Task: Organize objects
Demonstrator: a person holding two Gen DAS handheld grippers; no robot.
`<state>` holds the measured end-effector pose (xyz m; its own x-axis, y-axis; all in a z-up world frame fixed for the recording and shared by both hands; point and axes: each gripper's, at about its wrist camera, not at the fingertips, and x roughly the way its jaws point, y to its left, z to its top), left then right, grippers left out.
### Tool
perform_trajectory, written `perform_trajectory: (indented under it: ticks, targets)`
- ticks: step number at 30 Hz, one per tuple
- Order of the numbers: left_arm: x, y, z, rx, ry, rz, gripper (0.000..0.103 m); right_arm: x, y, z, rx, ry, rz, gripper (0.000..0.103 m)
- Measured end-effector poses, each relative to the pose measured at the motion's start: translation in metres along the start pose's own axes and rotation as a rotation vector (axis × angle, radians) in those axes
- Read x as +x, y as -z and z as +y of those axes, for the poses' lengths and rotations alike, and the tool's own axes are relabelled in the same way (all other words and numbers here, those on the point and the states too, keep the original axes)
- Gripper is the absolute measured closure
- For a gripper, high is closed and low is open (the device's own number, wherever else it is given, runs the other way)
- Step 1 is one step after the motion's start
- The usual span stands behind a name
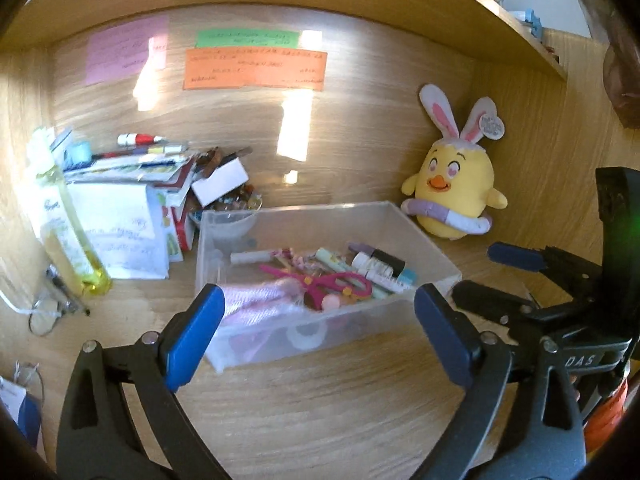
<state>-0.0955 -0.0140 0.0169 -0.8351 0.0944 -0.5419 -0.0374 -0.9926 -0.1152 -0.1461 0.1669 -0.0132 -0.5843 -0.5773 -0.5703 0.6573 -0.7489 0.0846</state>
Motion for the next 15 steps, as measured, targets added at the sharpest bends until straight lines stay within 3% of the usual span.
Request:
perform_trajectory:
  ticks: [15]
  targets:
    - [-0.006, 0.029, 0.021, -0.041, -0.020, 0.034, 0.006, -0.007, 0.024, 0.011, 0.031, 0.023, -0.002, 0.013]
